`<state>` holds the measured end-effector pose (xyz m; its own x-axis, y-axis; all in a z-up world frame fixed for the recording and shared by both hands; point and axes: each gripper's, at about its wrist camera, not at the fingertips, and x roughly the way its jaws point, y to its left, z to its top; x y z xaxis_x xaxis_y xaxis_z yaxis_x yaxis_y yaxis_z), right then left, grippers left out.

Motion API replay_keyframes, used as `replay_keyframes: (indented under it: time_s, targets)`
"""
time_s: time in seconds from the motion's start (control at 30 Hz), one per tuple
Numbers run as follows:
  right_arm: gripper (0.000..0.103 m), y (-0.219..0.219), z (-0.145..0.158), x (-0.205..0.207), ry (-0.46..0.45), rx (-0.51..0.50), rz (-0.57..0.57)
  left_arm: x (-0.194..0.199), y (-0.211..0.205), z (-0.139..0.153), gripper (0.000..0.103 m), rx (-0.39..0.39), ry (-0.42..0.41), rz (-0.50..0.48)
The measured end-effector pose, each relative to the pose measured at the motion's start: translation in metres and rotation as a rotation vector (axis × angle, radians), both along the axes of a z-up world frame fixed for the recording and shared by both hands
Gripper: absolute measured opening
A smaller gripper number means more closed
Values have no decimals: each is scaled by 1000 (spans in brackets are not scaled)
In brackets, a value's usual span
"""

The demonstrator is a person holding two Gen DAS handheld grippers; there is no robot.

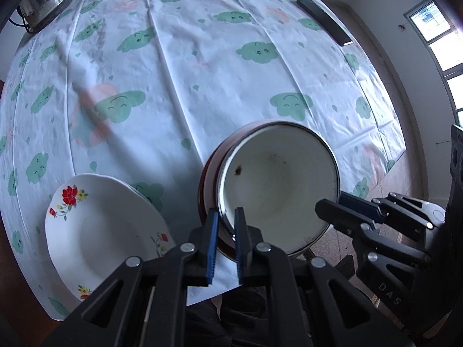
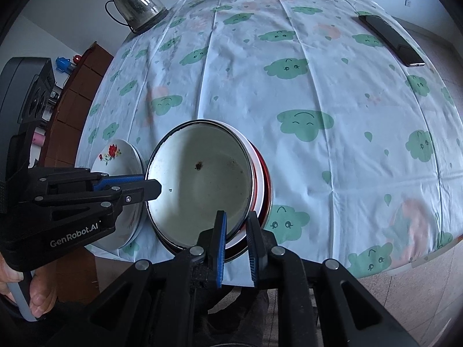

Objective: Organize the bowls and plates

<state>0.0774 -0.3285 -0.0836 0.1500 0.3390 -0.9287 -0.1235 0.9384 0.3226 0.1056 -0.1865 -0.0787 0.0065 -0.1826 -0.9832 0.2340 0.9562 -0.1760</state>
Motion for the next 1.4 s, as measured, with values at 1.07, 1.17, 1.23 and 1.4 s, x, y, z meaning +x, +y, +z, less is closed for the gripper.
replay_keyframes:
  time_s: [1.07,1.17,1.23,1.4]
  targets:
    - [51,-5,17,1,-54,-15,-7,7,4,19,42,2,-78,13]
    - [51,-14,22,0,-72,-2,-33,10,5,21,53,45,-118,10]
    - [51,-20,21,2,-75,-15,-49,12,7,17,53,57,-113,11]
    - [51,-30,9,6,-45,-15,-88,14,7,1,53,62,-68,13]
